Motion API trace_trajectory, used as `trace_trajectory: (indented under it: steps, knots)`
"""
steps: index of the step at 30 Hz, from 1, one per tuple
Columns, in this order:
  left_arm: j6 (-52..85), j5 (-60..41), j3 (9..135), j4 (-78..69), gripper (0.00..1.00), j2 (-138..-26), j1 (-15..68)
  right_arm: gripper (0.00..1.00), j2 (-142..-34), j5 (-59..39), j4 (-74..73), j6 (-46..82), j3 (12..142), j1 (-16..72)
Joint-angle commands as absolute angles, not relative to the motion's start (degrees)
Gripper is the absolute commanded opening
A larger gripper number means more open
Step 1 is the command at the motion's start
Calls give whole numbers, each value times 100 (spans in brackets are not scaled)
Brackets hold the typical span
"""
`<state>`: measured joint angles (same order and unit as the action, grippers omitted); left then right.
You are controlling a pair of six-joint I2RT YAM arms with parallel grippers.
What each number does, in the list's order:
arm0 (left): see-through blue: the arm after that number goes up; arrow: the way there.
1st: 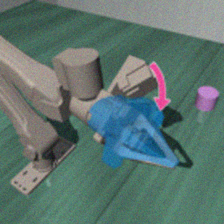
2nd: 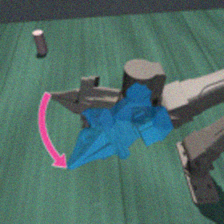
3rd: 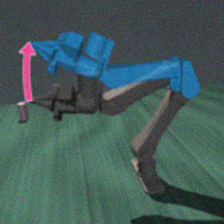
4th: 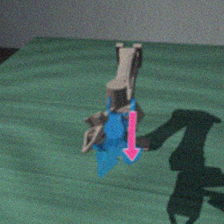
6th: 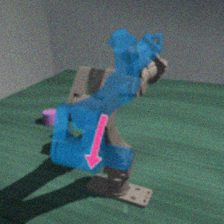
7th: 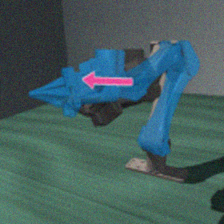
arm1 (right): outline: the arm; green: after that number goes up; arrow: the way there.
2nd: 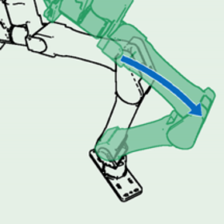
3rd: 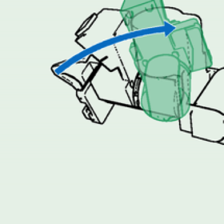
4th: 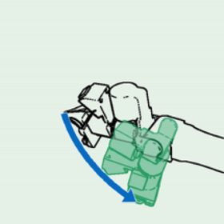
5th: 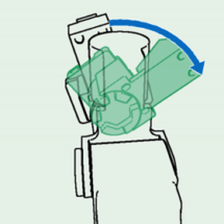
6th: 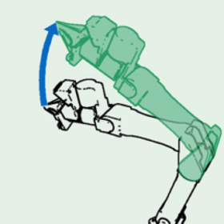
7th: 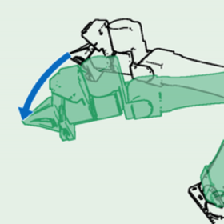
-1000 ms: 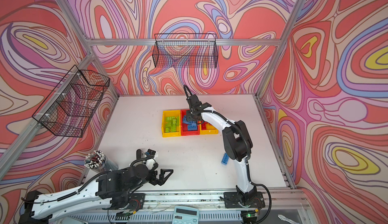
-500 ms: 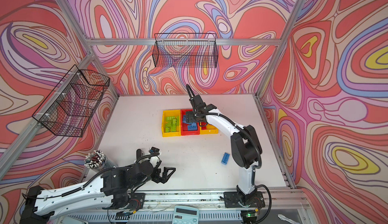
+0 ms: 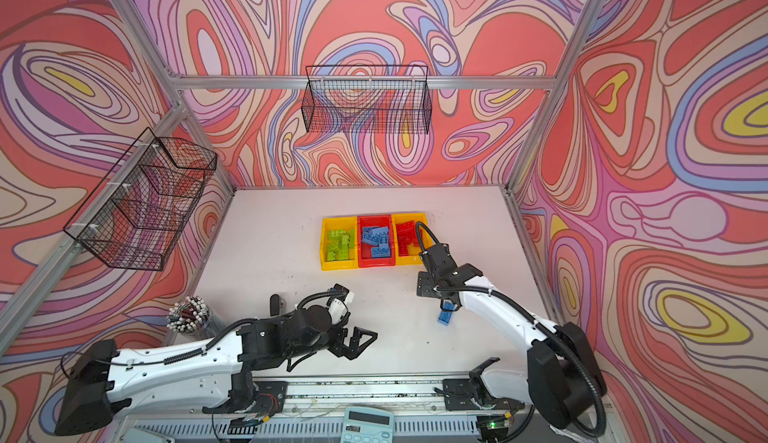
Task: Sort the legos into containers by color
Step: 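Move the right gripper to the last light-blue brick on the table, then close the right gripper on the last light-blue brick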
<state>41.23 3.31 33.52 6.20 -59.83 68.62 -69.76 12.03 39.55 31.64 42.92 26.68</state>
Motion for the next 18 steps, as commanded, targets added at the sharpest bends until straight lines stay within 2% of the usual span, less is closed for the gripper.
trace_trajectory:
  steps: [1,6,14,18]
  knots:
    - [3983,-30,3554,109,100,-6237,6846,85,-6419,1268,4005,3792,3948,2675]
    - [3956,-238,3644,-10,100,-6428,6855,83,-6259,1401,4153,4306,3771,2667]
    - [4017,-87,3220,-24,100,-5952,6849,80,-6152,1300,3897,4691,3157,2670]
    - [4014,6,3058,98,100,-5721,6847,73,-6246,1402,3868,4677,3139,2671]
